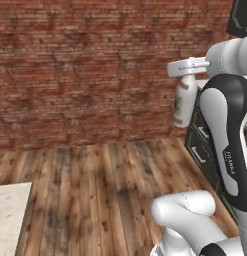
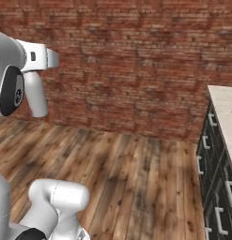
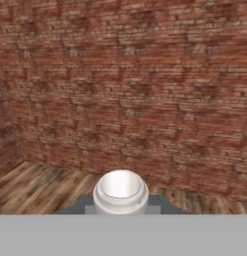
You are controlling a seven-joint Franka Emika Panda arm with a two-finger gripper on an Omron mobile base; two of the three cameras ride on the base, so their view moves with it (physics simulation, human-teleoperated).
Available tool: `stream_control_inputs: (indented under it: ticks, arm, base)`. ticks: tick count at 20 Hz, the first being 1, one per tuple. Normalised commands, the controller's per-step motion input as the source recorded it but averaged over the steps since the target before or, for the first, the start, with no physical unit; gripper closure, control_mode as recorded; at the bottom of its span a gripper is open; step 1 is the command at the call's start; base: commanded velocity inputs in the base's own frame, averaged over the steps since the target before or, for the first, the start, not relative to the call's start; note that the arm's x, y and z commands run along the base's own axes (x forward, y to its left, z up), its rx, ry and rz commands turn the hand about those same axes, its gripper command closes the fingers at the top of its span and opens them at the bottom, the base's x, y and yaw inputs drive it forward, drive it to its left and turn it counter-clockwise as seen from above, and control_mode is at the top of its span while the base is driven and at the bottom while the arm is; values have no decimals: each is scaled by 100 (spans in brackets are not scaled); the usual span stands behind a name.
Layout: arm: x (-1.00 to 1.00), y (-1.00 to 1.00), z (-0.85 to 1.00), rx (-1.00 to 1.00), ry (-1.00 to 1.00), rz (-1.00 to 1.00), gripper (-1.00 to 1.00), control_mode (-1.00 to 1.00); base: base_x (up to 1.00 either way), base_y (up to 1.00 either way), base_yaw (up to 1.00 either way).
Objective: Get the candle and the liquor from the cabinet and move them to the dining counter.
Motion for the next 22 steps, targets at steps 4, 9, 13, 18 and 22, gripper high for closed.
stream_control_inputs:
  ticks: [4, 9, 13, 18, 22]
  arm:
    - [0, 0, 0, 0, 0, 0, 100, 100]
    - [0, 0, 0, 0, 0, 0, 100, 100]
    - [0, 0, 0, 0, 0, 0, 100, 100]
    - [0, 0, 0, 0, 0, 0, 100, 100]
    - [0, 0, 0, 0, 0, 0, 100, 100]
  base:
    - [100, -22, 17]
    - [100, -20, 17]
    - [100, -15, 22]
    - [100, -15, 53]
    - [100, -17, 69]
